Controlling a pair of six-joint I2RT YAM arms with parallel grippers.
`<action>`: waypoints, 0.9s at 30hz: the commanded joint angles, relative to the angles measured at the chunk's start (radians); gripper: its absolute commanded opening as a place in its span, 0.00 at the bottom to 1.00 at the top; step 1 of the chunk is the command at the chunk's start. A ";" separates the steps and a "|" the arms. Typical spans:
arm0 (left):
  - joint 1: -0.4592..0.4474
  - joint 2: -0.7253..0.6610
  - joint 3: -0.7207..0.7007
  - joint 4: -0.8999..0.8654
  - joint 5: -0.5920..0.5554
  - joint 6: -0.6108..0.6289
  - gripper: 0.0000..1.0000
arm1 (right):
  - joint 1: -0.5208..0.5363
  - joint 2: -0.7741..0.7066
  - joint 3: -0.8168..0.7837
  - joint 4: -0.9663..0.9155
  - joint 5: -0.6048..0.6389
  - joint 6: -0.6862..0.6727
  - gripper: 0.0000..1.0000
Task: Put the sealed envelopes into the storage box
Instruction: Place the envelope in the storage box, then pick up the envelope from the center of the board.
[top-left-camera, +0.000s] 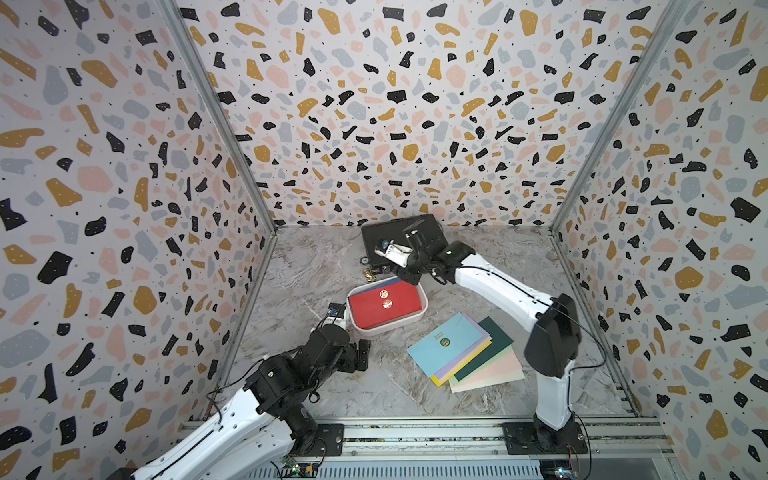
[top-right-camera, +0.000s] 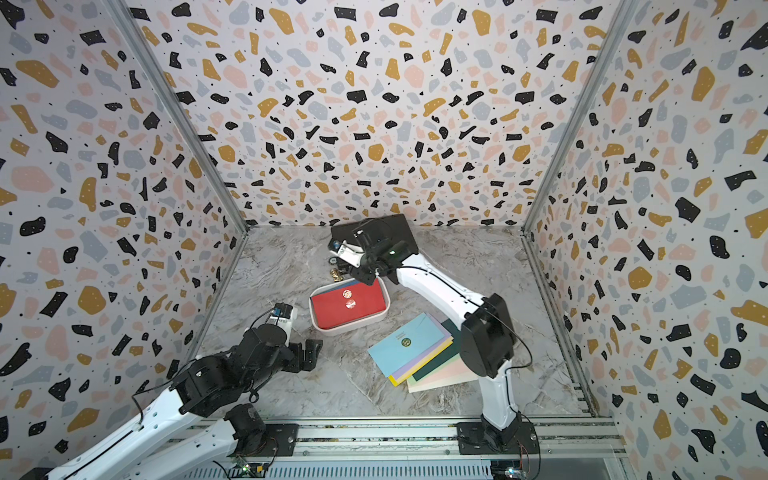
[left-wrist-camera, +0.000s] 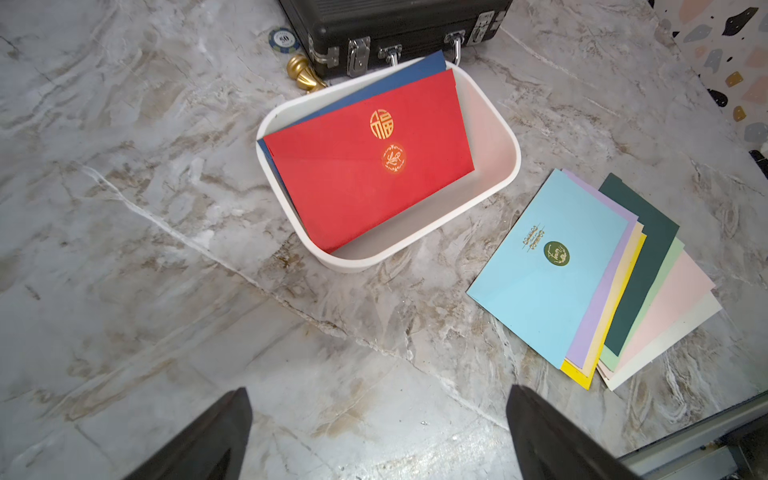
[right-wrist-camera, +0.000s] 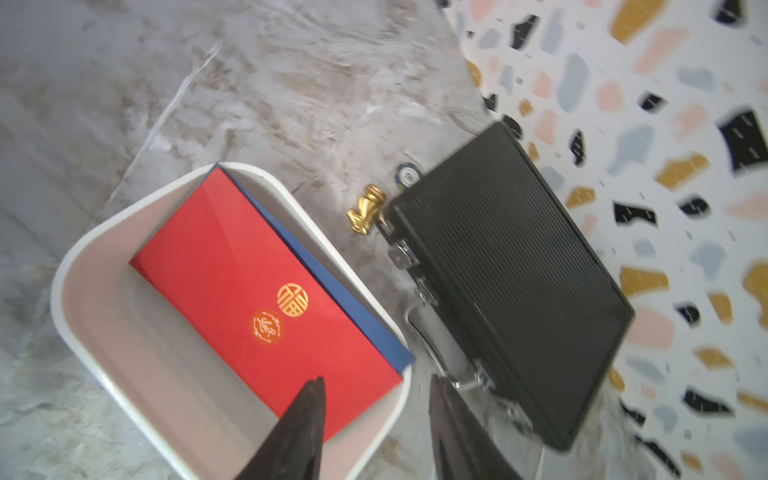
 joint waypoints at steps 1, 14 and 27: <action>0.003 0.025 -0.057 0.098 0.102 -0.071 0.99 | -0.064 -0.163 -0.189 0.113 0.023 0.340 0.47; -0.039 0.413 -0.275 0.660 0.428 -0.348 0.91 | -0.253 -0.369 -0.765 0.039 -0.017 0.685 0.46; -0.065 0.678 -0.257 0.874 0.468 -0.418 0.88 | -0.307 -0.259 -0.808 0.070 -0.080 0.684 0.46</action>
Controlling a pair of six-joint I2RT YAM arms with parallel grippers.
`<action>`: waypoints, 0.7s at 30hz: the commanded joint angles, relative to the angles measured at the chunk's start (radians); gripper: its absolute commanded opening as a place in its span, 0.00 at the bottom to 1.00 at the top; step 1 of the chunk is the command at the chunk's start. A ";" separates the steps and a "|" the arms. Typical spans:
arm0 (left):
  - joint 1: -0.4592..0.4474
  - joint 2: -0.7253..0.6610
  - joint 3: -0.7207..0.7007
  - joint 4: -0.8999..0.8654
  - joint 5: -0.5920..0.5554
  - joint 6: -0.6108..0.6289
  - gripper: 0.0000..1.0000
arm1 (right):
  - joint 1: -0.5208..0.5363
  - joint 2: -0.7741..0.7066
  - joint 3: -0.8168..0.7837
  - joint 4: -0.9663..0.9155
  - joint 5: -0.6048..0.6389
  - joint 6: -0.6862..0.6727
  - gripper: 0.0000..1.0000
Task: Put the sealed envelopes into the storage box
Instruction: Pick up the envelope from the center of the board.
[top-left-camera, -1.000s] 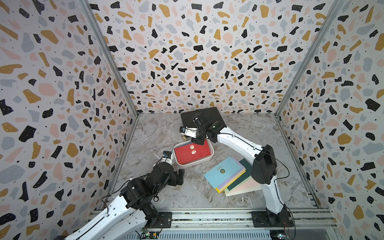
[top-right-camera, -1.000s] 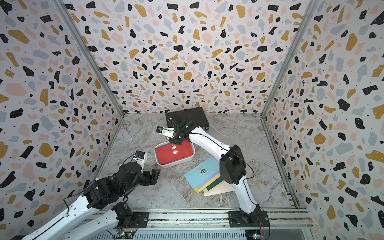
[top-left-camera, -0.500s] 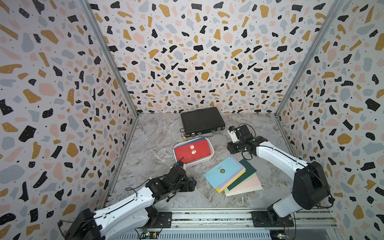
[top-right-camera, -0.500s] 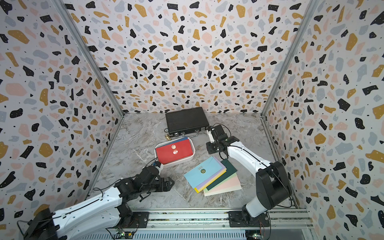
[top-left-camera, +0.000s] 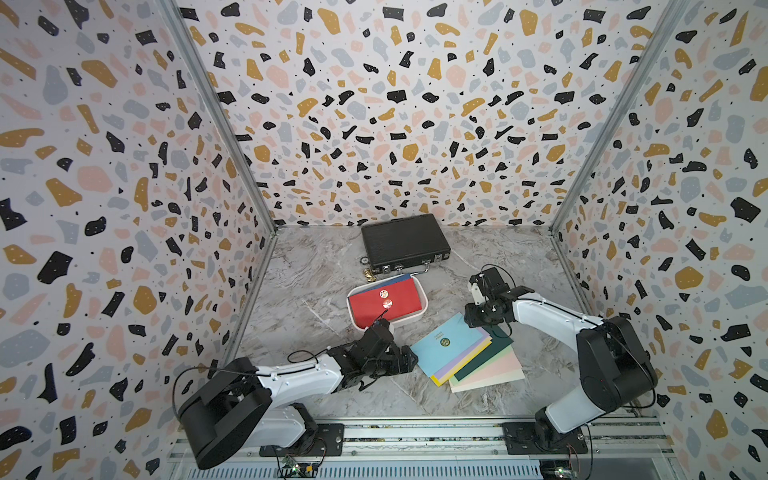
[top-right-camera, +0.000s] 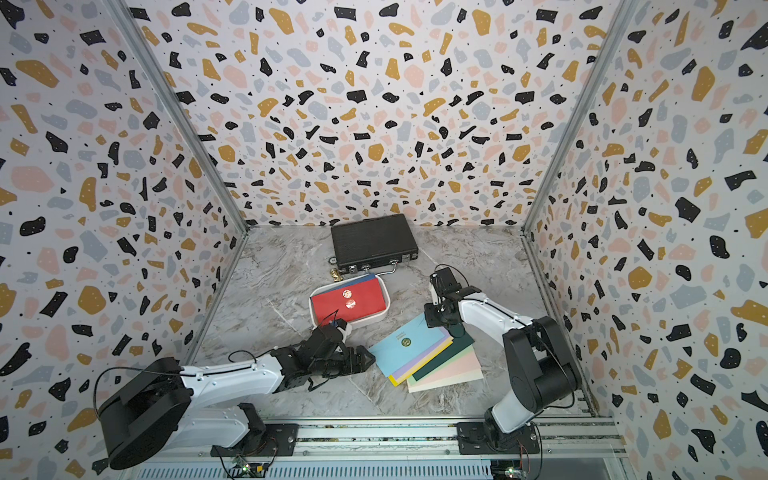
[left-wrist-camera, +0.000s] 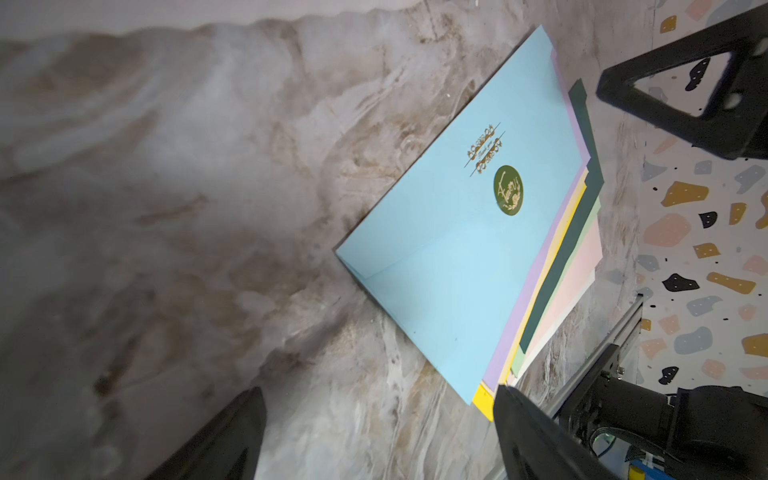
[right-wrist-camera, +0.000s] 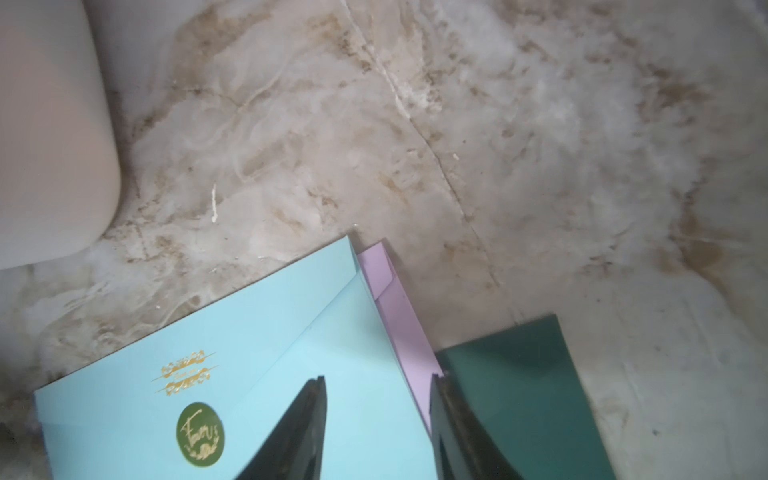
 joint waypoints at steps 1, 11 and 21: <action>-0.009 0.047 -0.015 0.016 0.014 -0.032 0.88 | -0.001 0.014 -0.010 -0.001 -0.034 0.011 0.46; -0.010 0.095 -0.006 0.034 0.030 -0.033 0.85 | -0.001 0.047 -0.039 0.027 -0.101 0.027 0.45; -0.010 0.095 0.000 0.042 0.041 -0.048 0.78 | -0.001 0.007 -0.051 0.051 -0.256 0.056 0.43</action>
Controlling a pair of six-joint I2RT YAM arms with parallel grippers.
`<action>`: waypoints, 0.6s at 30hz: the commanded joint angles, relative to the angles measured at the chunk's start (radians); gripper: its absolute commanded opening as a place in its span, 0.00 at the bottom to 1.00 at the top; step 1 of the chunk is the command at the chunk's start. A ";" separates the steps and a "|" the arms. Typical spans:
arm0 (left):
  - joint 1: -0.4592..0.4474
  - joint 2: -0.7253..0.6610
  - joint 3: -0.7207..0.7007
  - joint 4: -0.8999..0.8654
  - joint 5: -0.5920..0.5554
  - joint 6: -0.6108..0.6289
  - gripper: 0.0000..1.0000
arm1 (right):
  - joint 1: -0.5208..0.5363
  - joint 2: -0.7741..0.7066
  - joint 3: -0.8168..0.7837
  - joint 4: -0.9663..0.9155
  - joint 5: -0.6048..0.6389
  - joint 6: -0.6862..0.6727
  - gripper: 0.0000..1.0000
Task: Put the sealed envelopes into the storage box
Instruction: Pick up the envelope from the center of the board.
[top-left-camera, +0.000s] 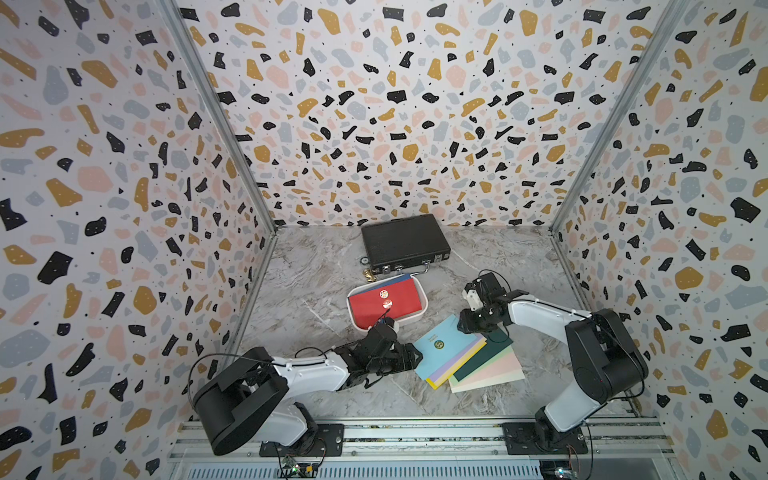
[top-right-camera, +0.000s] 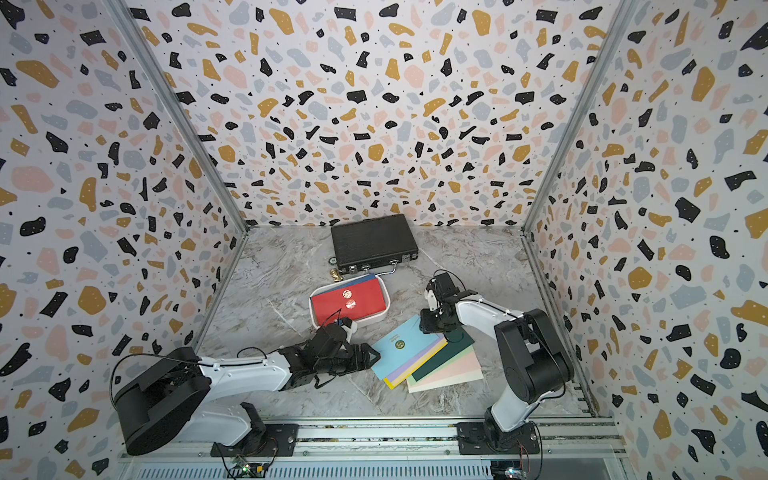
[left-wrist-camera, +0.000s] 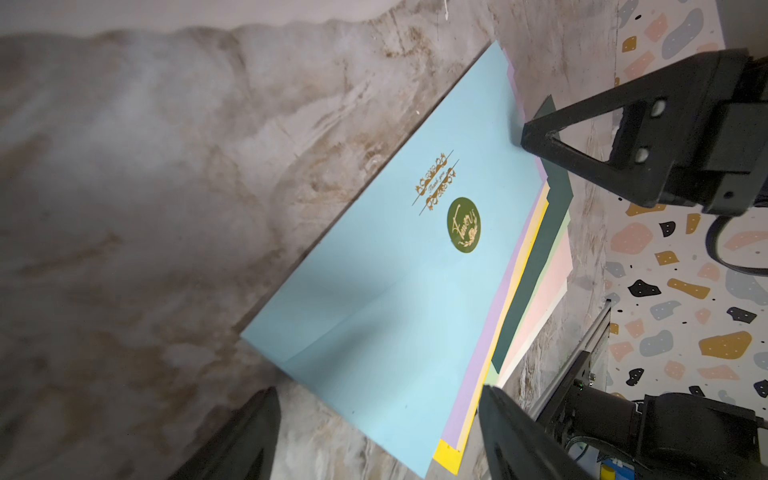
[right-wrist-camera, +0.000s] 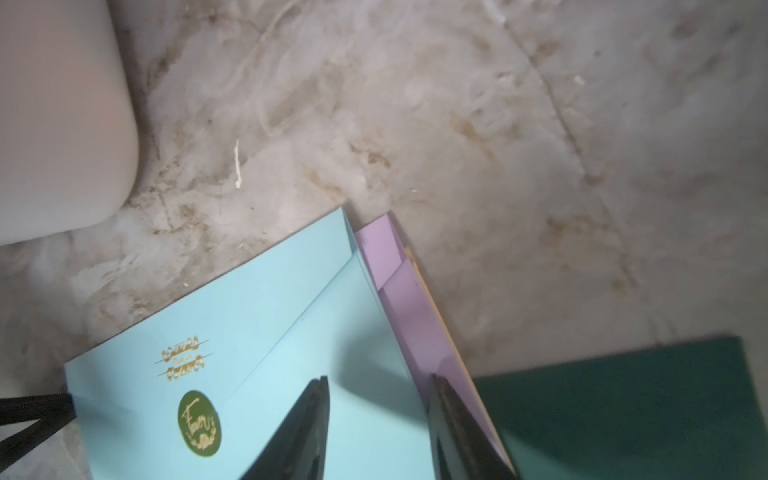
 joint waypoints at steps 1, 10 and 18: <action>-0.008 0.023 -0.001 -0.073 0.018 -0.021 0.78 | 0.001 -0.035 -0.014 -0.002 -0.090 0.021 0.43; -0.007 -0.057 -0.001 -0.131 -0.017 -0.037 0.75 | 0.004 -0.069 -0.060 0.028 -0.178 0.037 0.39; -0.006 -0.251 -0.047 -0.186 -0.103 -0.095 0.78 | 0.006 -0.058 -0.063 0.033 -0.176 0.040 0.39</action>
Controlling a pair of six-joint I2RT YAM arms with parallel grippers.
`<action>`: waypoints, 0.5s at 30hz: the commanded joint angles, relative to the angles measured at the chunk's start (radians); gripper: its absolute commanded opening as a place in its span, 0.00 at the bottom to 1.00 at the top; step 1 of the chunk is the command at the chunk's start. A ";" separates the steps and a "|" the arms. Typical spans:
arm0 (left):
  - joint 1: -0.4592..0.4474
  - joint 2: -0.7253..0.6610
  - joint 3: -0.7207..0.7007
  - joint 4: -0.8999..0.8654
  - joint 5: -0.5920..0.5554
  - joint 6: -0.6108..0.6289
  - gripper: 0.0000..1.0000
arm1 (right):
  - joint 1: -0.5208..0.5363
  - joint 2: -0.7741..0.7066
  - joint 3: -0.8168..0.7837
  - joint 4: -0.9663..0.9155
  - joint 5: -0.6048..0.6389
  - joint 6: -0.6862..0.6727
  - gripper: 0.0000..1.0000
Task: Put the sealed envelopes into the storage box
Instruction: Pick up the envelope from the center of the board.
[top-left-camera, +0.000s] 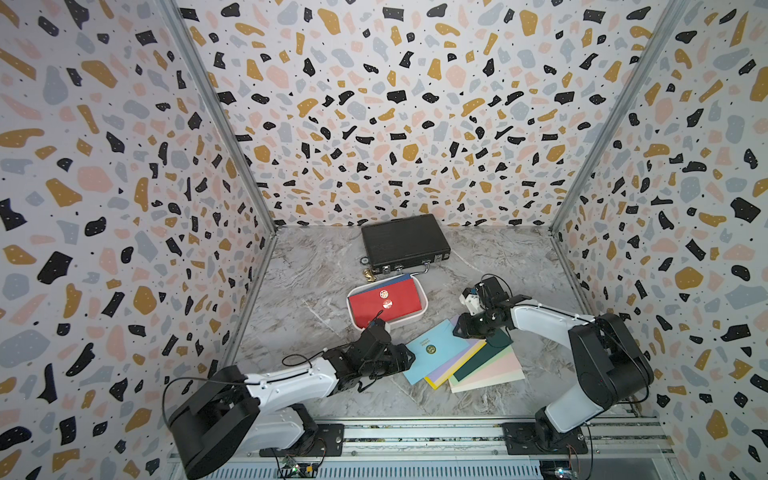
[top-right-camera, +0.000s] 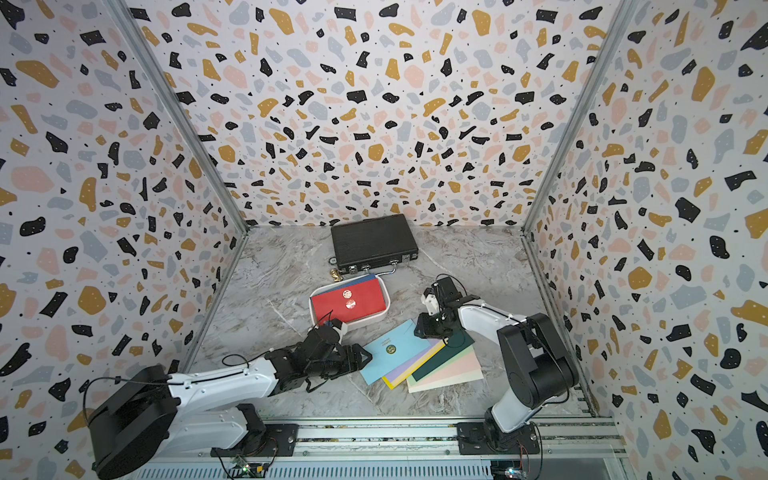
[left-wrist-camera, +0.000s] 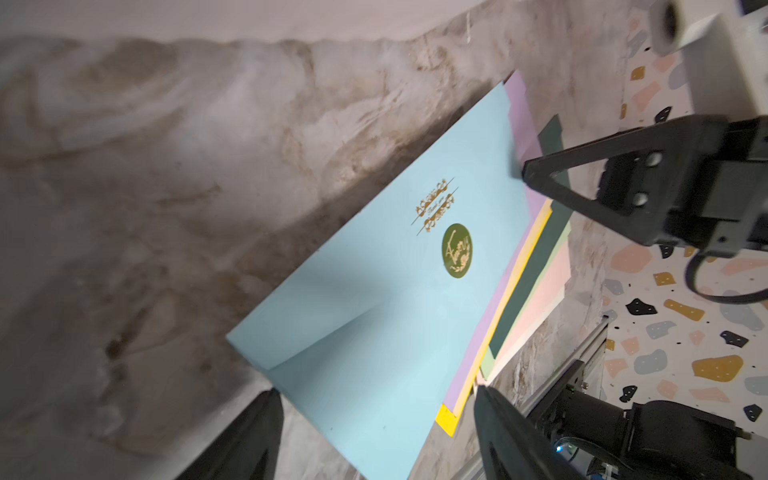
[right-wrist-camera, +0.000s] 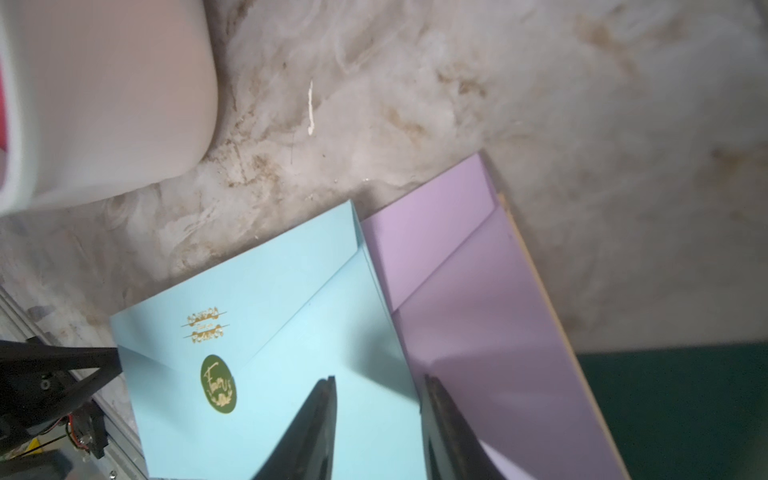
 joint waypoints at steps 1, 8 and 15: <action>-0.007 -0.072 -0.040 -0.012 -0.045 -0.049 0.79 | 0.008 -0.021 -0.005 0.000 -0.024 0.007 0.39; -0.009 -0.178 -0.196 0.025 -0.047 -0.175 0.82 | 0.011 -0.023 -0.008 0.002 -0.017 0.006 0.39; -0.022 -0.134 -0.195 0.095 0.025 -0.201 0.81 | 0.022 -0.023 -0.006 -0.020 0.004 -0.005 0.39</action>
